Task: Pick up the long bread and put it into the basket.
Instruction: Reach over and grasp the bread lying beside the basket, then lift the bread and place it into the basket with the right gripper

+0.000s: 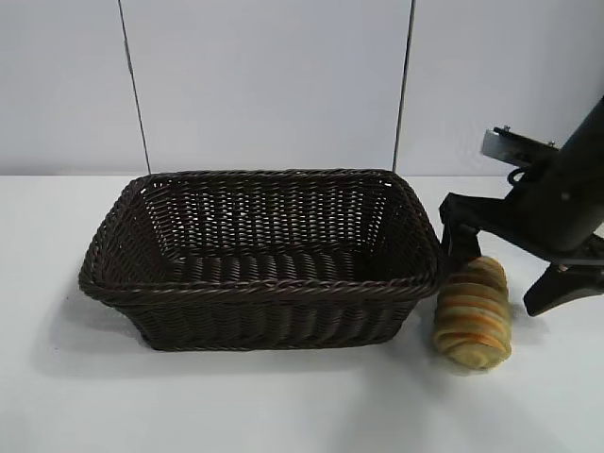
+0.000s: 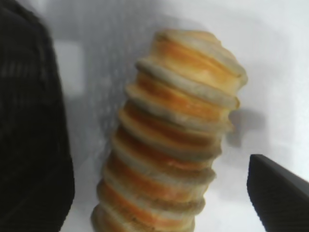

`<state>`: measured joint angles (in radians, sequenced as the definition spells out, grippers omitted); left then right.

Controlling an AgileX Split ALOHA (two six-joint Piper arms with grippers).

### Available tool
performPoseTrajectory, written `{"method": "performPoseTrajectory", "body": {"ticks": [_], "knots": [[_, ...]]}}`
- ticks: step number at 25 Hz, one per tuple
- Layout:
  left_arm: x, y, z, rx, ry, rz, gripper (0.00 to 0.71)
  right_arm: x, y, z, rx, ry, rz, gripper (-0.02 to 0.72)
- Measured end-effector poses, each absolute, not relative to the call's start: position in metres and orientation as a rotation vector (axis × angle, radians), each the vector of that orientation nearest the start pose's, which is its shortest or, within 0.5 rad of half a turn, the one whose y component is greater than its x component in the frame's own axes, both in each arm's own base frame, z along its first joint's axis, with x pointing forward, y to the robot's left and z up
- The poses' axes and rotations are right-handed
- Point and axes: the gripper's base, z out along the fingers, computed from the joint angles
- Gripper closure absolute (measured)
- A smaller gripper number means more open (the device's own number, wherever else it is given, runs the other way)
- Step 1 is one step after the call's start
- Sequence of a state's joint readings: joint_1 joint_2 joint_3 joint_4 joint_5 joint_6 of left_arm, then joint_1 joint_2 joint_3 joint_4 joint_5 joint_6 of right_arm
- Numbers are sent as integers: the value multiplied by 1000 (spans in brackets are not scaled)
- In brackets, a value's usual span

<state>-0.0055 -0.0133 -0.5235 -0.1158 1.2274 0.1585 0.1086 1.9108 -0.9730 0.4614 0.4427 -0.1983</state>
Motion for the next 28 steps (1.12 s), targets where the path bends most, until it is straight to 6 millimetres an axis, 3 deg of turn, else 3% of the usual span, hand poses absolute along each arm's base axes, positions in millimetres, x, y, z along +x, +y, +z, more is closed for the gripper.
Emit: {"method": "performPoseTrajectory", "body": {"ticks": [4, 7, 12, 22, 28], "knots": [[-18, -10, 271, 197, 2159, -53, 16, 338, 57, 117, 169, 2843, 362, 426], [-18, -10, 271, 197, 2159, -52, 16, 341, 58, 120, 174, 2858, 371, 528], [-18, -10, 271, 197, 2159, -52, 16, 352, 59, 138, 130, 2859, 362, 556], [-11, -10, 269, 184, 2118, -58, 16, 370, 55, 217, 64, 2806, 264, 564], [-10, -10, 268, 178, 2113, -60, 16, 375, 58, 245, 44, 2794, 286, 566]]}}
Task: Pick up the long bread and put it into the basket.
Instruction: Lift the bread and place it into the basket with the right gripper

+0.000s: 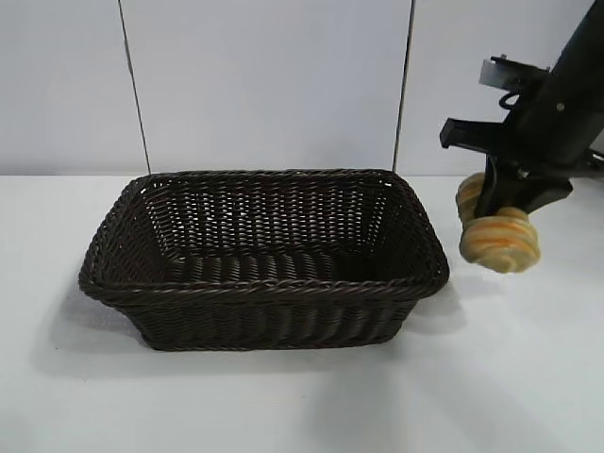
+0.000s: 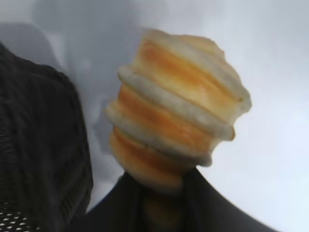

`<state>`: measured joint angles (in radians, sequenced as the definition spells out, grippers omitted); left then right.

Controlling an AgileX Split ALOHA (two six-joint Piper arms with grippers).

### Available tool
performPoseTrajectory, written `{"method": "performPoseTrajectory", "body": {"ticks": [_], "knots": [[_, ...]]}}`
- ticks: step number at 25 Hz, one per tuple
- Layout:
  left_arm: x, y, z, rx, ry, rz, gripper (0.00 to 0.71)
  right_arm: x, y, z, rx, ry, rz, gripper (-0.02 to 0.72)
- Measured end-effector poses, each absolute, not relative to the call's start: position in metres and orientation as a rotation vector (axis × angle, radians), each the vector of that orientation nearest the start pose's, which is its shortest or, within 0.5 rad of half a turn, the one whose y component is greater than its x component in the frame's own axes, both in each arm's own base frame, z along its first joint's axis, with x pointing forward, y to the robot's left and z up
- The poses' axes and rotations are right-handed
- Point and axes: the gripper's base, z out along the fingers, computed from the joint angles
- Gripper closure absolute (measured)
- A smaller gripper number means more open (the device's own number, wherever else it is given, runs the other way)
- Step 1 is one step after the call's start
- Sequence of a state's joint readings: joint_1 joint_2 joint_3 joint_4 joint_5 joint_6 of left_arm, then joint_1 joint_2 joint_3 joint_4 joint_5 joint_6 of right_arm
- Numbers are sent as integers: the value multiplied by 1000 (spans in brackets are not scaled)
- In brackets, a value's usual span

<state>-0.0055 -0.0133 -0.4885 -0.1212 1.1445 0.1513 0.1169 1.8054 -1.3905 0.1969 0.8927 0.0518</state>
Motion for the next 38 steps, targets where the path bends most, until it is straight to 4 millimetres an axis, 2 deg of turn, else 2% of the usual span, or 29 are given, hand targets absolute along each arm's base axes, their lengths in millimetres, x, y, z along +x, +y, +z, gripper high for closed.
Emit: {"method": "performPoseTrajectory", "body": {"ticks": [3, 10, 14, 18, 24, 26, 30, 36, 38], "knots": [[-10, -10, 268, 178, 2112, -60, 16, 376, 71, 252, -9, 2782, 299, 566], [-9, -10, 268, 177, 2107, -61, 16, 362, 153, 269, -287, 2685, 380, 566], [-9, -10, 268, 177, 2106, -61, 16, 359, 183, 270, -387, 2643, 398, 566], [-9, -10, 268, 176, 2106, -61, 16, 364, 198, 252, -533, 2623, 345, 566], [-9, -10, 268, 176, 2106, -61, 16, 366, 222, 233, -1207, 2318, 149, 566], [-9, -10, 268, 176, 2106, -61, 16, 367, 225, 229, -1333, 2235, 111, 566], [-9, -10, 268, 176, 2105, -61, 16, 372, 228, 214, -1411, 2200, 96, 566], [-9, -10, 268, 176, 2105, -61, 16, 378, 233, 172, -1442, 2280, 123, 566], [-9, -10, 268, 176, 2105, -61, 16, 378, 234, 164, -1446, 2297, 129, 566]]}}
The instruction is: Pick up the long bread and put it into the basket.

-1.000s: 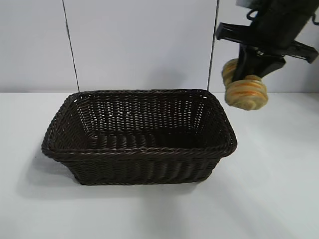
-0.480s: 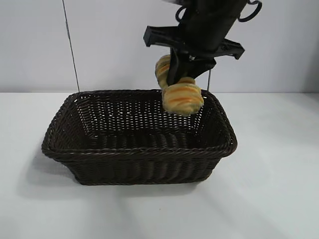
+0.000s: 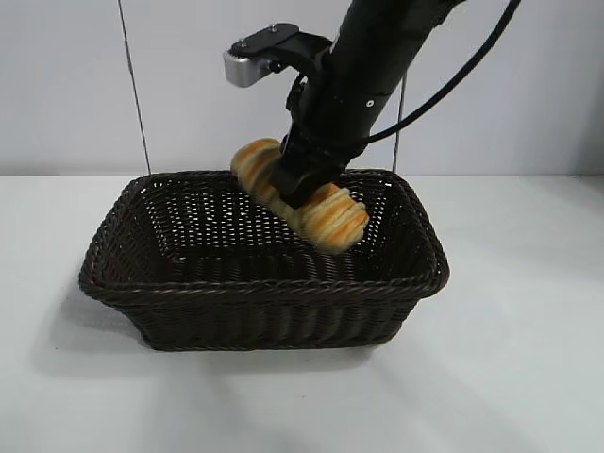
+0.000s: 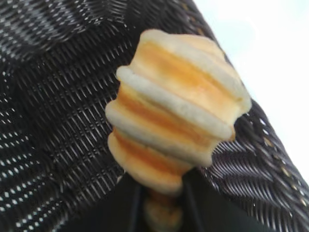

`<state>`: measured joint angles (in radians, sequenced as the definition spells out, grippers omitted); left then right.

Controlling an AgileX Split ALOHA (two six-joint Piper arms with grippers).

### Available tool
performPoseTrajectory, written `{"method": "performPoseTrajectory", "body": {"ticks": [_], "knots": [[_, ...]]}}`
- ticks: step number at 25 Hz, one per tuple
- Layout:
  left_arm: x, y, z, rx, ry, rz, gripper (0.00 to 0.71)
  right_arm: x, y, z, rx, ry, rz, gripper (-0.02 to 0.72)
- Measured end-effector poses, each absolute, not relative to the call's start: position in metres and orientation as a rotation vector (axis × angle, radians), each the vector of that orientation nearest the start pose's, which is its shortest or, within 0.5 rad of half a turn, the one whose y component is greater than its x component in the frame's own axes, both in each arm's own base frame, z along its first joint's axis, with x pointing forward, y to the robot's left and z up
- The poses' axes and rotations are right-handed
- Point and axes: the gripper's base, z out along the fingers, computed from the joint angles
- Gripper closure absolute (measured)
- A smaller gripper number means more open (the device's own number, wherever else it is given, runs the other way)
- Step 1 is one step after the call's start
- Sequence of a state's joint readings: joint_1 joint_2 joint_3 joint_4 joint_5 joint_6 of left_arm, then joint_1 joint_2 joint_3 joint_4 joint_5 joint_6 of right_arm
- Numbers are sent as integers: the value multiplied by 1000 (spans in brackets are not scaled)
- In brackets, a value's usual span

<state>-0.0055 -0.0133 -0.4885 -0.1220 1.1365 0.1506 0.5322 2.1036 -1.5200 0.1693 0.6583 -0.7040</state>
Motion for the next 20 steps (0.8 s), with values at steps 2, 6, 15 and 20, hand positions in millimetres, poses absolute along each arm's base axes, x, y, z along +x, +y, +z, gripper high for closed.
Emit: {"method": "performPoseTrajectory", "body": {"ticks": [2, 6, 15, 20], "knots": [[-9, -10, 268, 176, 2105, -61, 16, 379, 234, 162, -1446, 2302, 132, 552], [-9, -10, 268, 176, 2105, -61, 16, 379, 234, 162, -1443, 2302, 135, 301], [-9, -10, 268, 176, 2105, -61, 16, 377, 232, 217, -1230, 2353, 174, 16], [-9, -10, 268, 176, 2105, -61, 16, 383, 234, 259, -1064, 2438, 185, 10]]}}
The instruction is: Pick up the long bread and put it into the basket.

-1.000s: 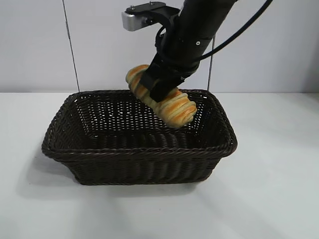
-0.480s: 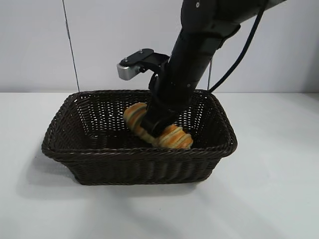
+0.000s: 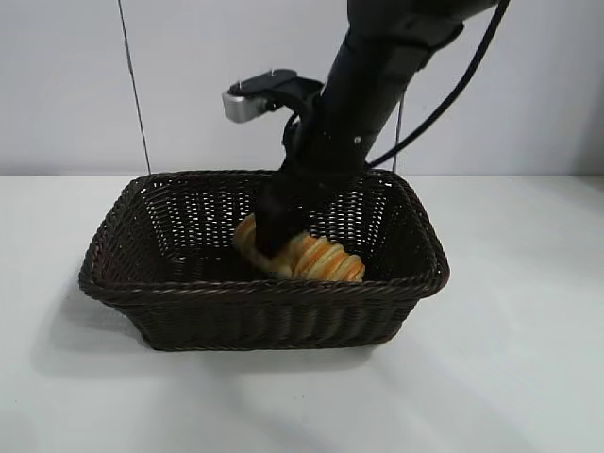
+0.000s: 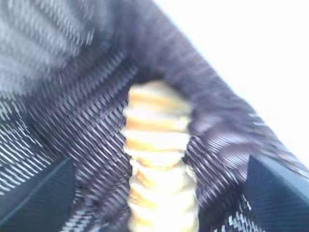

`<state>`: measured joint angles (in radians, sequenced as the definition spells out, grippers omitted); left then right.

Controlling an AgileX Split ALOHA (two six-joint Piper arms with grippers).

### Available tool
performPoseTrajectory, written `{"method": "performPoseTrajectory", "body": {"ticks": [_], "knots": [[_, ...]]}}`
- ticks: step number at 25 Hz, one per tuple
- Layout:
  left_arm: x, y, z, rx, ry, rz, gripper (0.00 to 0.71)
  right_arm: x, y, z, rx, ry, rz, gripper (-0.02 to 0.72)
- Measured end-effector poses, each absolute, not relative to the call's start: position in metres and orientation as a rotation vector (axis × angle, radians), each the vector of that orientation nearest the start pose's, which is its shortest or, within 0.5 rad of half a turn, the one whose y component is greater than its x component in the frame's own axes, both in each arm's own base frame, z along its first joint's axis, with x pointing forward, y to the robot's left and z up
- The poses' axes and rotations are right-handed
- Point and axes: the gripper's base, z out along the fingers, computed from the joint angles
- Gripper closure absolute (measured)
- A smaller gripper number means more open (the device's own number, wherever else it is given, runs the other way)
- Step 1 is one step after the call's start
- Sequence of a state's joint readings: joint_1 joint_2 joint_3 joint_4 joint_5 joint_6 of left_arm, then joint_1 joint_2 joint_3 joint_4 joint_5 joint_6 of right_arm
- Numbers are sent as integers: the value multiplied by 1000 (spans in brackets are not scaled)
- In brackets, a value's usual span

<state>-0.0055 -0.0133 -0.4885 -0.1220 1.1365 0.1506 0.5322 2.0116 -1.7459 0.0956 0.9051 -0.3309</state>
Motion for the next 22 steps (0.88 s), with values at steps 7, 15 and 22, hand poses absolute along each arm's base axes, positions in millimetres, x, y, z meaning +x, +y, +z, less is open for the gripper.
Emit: {"method": "performPoseTrajectory", "body": {"ticks": [7, 15, 22], "knots": [[-9, -10, 268, 176, 2105, -61, 16, 384, 227, 308, -790, 2565, 163, 9], [-9, -10, 268, 176, 2105, -61, 16, 392, 203, 327, -587, 2646, 116, 9], [-9, -10, 268, 176, 2105, -61, 16, 419, 138, 327, -366, 2683, 61, 9]]}}
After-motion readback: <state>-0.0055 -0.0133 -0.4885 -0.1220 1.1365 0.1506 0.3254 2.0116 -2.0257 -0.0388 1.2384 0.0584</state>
